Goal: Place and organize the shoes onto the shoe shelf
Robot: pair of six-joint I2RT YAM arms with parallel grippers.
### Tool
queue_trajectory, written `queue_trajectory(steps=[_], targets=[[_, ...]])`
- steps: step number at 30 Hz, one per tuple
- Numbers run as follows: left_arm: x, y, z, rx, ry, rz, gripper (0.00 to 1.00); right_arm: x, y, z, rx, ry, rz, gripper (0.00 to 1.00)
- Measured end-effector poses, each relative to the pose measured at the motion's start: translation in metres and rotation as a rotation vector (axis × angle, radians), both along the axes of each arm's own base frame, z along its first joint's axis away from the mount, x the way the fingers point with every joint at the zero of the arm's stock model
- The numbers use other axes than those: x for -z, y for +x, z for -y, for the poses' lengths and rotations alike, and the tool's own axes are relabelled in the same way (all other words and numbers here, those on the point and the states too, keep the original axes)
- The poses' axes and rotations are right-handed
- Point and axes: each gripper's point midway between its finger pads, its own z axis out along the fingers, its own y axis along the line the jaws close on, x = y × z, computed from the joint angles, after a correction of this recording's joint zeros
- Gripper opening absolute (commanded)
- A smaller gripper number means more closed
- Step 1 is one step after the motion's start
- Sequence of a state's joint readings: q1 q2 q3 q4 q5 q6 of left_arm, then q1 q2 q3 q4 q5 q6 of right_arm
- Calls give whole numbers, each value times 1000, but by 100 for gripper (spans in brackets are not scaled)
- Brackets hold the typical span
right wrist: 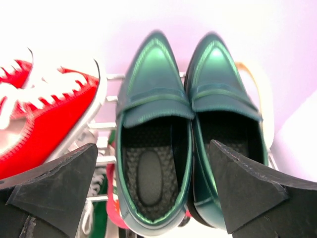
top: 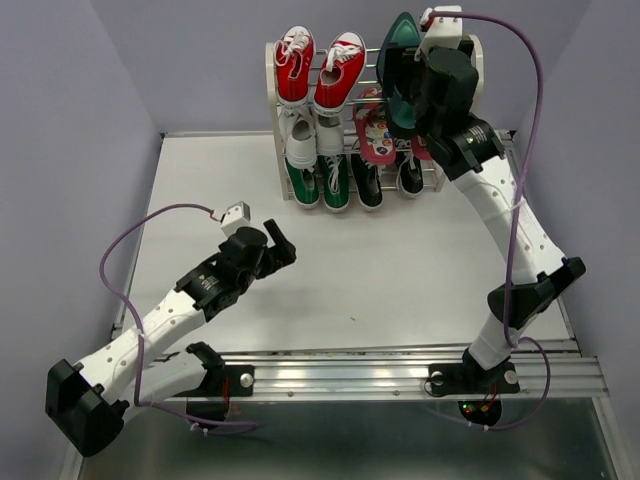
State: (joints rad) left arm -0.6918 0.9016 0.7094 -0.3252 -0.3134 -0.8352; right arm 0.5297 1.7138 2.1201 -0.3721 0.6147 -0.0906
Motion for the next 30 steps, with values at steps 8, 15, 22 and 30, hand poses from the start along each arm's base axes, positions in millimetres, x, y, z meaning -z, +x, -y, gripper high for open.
queue_trajectory(steps=[8, 15, 22, 30], targets=[[-18, 3, 13, 63, -30, 44, 99, -23, -13, -3, -58, 25, 33, 100], [-56, 6, 58, 249, -67, 143, 99, 23, -55, 39, 56, -7, -93, 100], [-84, 2, 130, 480, -62, 218, 99, 48, -72, 71, 136, 19, -155, 100], [-109, 26, 195, 557, -47, 278, 99, 45, -76, 84, 123, 51, -147, 97]])
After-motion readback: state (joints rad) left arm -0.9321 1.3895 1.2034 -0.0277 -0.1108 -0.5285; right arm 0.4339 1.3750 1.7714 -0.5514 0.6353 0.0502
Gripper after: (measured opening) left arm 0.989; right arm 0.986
